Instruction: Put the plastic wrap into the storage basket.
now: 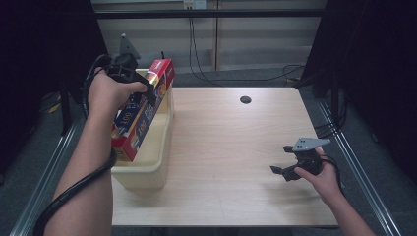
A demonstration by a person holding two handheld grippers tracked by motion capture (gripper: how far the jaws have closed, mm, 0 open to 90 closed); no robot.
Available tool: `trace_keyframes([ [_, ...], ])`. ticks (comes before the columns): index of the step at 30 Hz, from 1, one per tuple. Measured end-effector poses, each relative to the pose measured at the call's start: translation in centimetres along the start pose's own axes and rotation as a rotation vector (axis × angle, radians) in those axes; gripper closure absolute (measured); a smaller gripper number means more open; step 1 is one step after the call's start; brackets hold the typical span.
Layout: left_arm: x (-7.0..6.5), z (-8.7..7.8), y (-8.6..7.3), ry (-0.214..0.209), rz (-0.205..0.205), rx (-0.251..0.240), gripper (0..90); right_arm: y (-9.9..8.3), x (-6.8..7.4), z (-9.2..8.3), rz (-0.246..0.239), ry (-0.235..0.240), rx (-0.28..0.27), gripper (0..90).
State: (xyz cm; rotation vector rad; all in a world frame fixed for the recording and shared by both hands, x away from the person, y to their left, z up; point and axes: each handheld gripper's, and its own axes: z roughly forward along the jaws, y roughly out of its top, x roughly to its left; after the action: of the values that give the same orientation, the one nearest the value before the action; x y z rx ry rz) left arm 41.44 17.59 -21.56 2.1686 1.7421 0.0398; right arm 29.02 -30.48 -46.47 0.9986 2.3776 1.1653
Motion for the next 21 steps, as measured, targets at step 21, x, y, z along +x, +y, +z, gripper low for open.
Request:
trace_keyframes([
  [21,1.4,-0.1,-1.3,0.014,-0.041,-0.007,40.6,0.4,0.1,0.4,-0.006,0.006,-0.001,5.0],
])
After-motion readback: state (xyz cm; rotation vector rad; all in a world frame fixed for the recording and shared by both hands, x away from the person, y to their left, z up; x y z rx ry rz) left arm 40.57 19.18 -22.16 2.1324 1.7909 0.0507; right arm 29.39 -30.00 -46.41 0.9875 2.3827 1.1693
